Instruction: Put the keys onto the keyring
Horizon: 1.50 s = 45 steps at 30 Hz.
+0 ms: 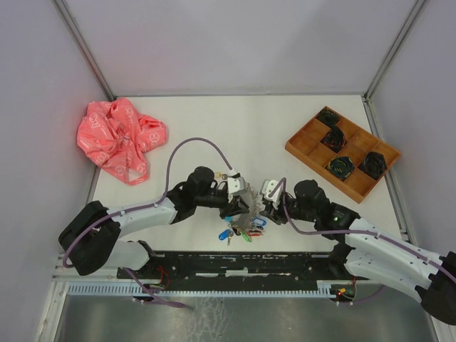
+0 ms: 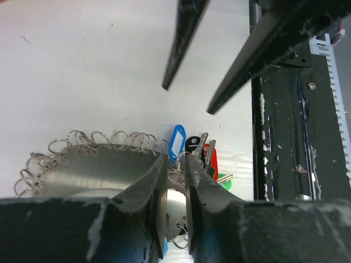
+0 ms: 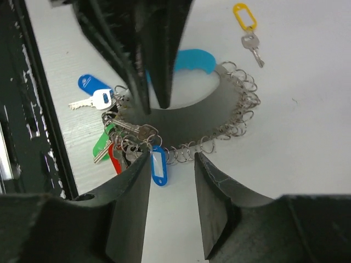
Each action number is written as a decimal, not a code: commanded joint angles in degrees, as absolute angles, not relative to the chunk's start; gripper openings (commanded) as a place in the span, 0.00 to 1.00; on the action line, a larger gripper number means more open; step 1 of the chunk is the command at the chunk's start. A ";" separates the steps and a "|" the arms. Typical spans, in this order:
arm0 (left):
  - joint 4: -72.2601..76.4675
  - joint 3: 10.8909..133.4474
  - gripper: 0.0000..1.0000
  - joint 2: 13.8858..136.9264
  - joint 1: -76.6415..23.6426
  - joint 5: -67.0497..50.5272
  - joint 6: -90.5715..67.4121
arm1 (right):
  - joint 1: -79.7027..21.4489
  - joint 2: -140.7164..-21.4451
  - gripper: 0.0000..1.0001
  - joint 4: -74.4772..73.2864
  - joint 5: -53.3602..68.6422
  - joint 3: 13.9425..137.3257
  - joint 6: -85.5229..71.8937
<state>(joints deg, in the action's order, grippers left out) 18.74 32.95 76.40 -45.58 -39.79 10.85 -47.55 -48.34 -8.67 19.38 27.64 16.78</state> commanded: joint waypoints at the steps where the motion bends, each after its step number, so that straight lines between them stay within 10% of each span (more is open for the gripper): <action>1: 17.13 32.82 0.29 74.01 -48.33 -33.42 6.72 | -47.37 -45.58 0.48 -7.21 8.73 27.75 -1.49; 3: 18.42 32.03 0.34 73.66 -48.90 -31.83 4.16 | -47.37 -44.80 0.55 -6.83 8.05 26.92 -7.12; 6: 18.29 32.20 0.43 74.36 -50.66 -27.88 1.76 | -47.37 -42.72 0.98 -4.99 6.82 25.45 -17.47; 19: 17.09 30.74 0.54 74.35 -52.37 -17.52 -9.53 | -47.06 -49.19 1.00 -0.46 0.81 19.24 -28.11; 31: 15.91 28.75 0.54 73.89 -52.26 -14.30 -14.41 | -46.67 -64.49 0.77 8.41 8.27 18.77 -30.44; 45: 8.34 19.37 0.55 60.56 -51.49 0.34 -31.43 | -46.76 -76.29 0.12 9.75 26.27 28.16 -34.25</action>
